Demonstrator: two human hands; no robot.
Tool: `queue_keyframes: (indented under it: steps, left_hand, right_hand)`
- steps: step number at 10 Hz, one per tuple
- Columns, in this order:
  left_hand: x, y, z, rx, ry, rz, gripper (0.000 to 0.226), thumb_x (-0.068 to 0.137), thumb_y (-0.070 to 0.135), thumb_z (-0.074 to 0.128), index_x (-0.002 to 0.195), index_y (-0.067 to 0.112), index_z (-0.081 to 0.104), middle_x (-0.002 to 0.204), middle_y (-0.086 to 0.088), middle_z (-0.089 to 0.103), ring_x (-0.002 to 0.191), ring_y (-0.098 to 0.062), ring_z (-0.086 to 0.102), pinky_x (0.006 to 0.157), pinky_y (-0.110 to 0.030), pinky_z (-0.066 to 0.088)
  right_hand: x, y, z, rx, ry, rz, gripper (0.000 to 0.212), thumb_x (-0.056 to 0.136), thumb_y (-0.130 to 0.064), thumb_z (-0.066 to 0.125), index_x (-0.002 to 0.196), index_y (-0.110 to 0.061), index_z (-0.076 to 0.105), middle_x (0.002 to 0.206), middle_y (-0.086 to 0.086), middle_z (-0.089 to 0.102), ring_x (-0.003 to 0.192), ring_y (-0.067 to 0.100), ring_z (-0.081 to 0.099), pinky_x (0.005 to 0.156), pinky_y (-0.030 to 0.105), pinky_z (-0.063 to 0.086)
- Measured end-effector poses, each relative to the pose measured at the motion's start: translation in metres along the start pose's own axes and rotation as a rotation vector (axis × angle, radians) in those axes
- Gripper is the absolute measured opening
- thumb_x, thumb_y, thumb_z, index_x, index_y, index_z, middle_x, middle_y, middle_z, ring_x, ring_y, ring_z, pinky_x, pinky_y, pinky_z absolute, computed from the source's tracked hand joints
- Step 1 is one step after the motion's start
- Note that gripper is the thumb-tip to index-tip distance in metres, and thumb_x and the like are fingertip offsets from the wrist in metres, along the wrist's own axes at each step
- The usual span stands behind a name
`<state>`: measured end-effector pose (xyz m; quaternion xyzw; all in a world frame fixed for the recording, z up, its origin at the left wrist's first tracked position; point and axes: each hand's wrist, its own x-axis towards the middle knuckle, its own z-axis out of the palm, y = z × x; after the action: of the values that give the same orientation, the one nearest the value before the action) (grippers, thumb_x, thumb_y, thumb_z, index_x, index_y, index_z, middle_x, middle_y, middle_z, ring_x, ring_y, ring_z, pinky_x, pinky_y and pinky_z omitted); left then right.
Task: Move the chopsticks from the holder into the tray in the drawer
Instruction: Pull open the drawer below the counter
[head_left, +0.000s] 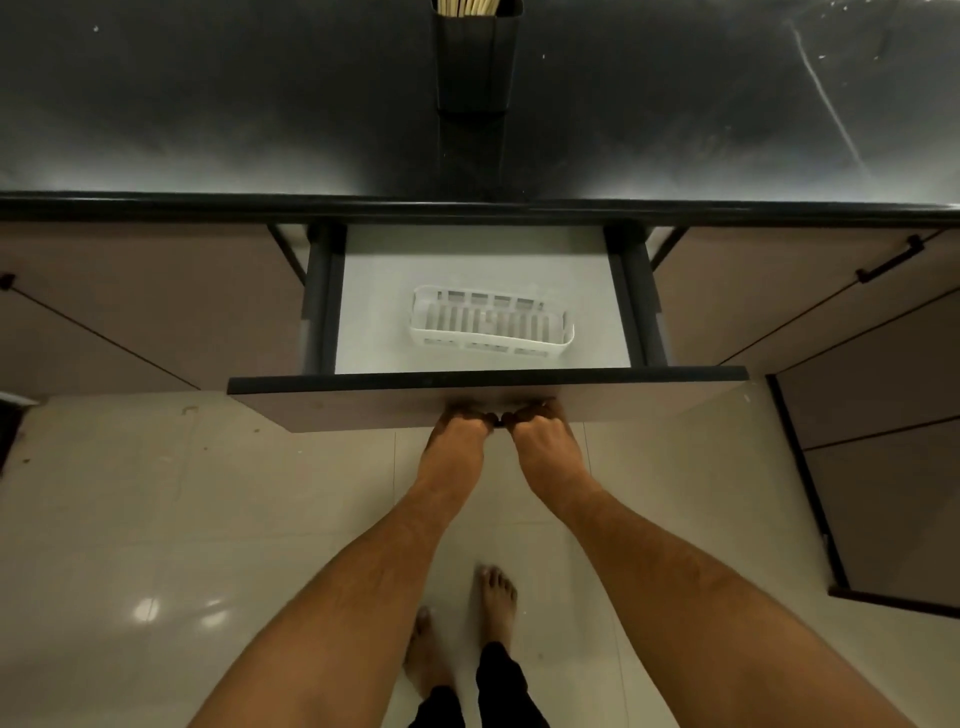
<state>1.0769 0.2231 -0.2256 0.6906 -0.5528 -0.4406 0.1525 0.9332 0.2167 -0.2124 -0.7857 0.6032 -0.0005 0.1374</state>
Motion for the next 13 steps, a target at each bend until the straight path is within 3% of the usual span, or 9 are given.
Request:
queue_keyframes:
  steps: [1, 2, 3, 5, 6, 7, 9, 11, 13]
  left_hand:
    - [-0.032, -0.018, 0.009, 0.021, 0.000, 0.079, 0.046, 0.096, 0.040, 0.049, 0.136, 0.020, 0.060, 0.148, -0.002, 0.052, 0.138, -0.020, 0.045, 0.117, -0.038, 0.037]
    - [-0.060, -0.017, 0.012, -0.037, -0.012, 0.111, 0.052, 0.092, 0.044, 0.055, 0.139, 0.022, 0.057, 0.147, 0.001, 0.053, 0.137, -0.018, 0.047, 0.115, -0.042, 0.040]
    - [-0.068, -0.013, 0.020, 0.092, -0.023, 0.057, 0.040, 0.100, 0.032, 0.056, 0.137, 0.016, 0.057, 0.131, -0.005, 0.061, 0.117, -0.019, 0.059, 0.099, -0.029, 0.049]
    - [-0.078, -0.009, 0.026, 0.202, -0.062, -0.087, 0.041, 0.102, 0.032, 0.057, 0.140, 0.017, 0.054, 0.141, -0.007, 0.057, 0.131, -0.027, 0.053, 0.115, -0.037, 0.039]
    - [-0.085, -0.013, 0.031, 0.189, -0.075, 0.012, 0.041, 0.102, 0.034, 0.053, 0.139, 0.018, 0.057, 0.145, -0.004, 0.055, 0.136, -0.025, 0.049, 0.119, -0.039, 0.036]
    - [-0.085, -0.016, 0.032, 0.289, -0.077, -0.061, 0.036, 0.102, 0.026, 0.057, 0.137, 0.019, 0.056, 0.133, -0.005, 0.060, 0.123, -0.024, 0.057, 0.110, -0.032, 0.043]
    - [-0.115, -0.022, 0.031, 0.473, 0.049, 0.291, 0.029, 0.102, 0.022, 0.058, 0.130, 0.014, 0.064, 0.125, -0.008, 0.069, 0.109, -0.020, 0.066, 0.104, -0.027, 0.048]
    - [-0.151, -0.014, 0.024, 0.705, 0.294, 0.446, 0.018, 0.087, 0.010, 0.073, 0.105, 0.007, 0.072, 0.100, -0.011, 0.074, 0.093, -0.025, 0.071, 0.097, -0.036, 0.054]
    - [-0.180, 0.009, 0.001, 0.724, 0.464, 0.558, 0.023, 0.083, 0.009, 0.073, 0.105, 0.005, 0.071, 0.098, -0.011, 0.073, 0.095, -0.027, 0.070, 0.101, -0.039, 0.053]
  right_hand:
    - [-0.028, -0.003, 0.010, -0.053, -0.018, -0.002, 0.028, 0.091, -0.015, 0.073, 0.119, -0.017, 0.074, 0.106, 0.003, 0.077, 0.104, 0.021, 0.070, 0.107, 0.031, 0.044]
    - [-0.057, -0.010, 0.008, -0.103, -0.026, -0.001, 0.030, 0.092, -0.015, 0.070, 0.122, -0.018, 0.073, 0.109, 0.000, 0.077, 0.109, 0.020, 0.067, 0.115, 0.032, 0.034]
    - [-0.071, -0.012, 0.012, -0.131, -0.048, -0.021, 0.028, 0.094, -0.017, 0.068, 0.121, -0.019, 0.073, 0.111, -0.001, 0.077, 0.116, 0.020, 0.064, 0.120, 0.033, 0.024]
    - [-0.099, -0.019, 0.016, -0.164, -0.031, -0.022, 0.033, 0.086, -0.017, 0.079, 0.118, -0.020, 0.076, 0.108, -0.002, 0.078, 0.114, 0.024, 0.066, 0.117, 0.034, 0.034]
    - [-0.105, -0.021, 0.018, -0.166, -0.024, -0.020, 0.033, 0.081, -0.019, 0.083, 0.113, -0.021, 0.078, 0.103, -0.003, 0.079, 0.109, 0.023, 0.068, 0.115, 0.035, 0.036]
    - [-0.106, -0.021, 0.021, -0.164, -0.031, -0.035, 0.034, 0.085, -0.020, 0.079, 0.119, -0.020, 0.075, 0.110, -0.001, 0.078, 0.114, 0.024, 0.066, 0.118, 0.037, 0.032]
    - [-0.122, -0.028, 0.017, -0.113, -0.047, -0.046, 0.037, 0.088, -0.009, 0.071, 0.125, -0.014, 0.068, 0.127, 0.009, 0.069, 0.125, 0.028, 0.058, 0.116, 0.043, 0.035]
    - [-0.150, -0.032, -0.004, -0.143, 0.069, -0.085, 0.037, 0.087, -0.006, 0.068, 0.123, -0.006, 0.063, 0.116, 0.014, 0.066, 0.106, 0.028, 0.062, 0.098, 0.039, 0.053]
    - [-0.161, -0.033, -0.040, -0.167, 0.222, -0.133, 0.049, 0.087, -0.007, 0.070, 0.134, 0.002, 0.059, 0.127, 0.018, 0.065, 0.116, 0.033, 0.064, 0.099, 0.041, 0.055]
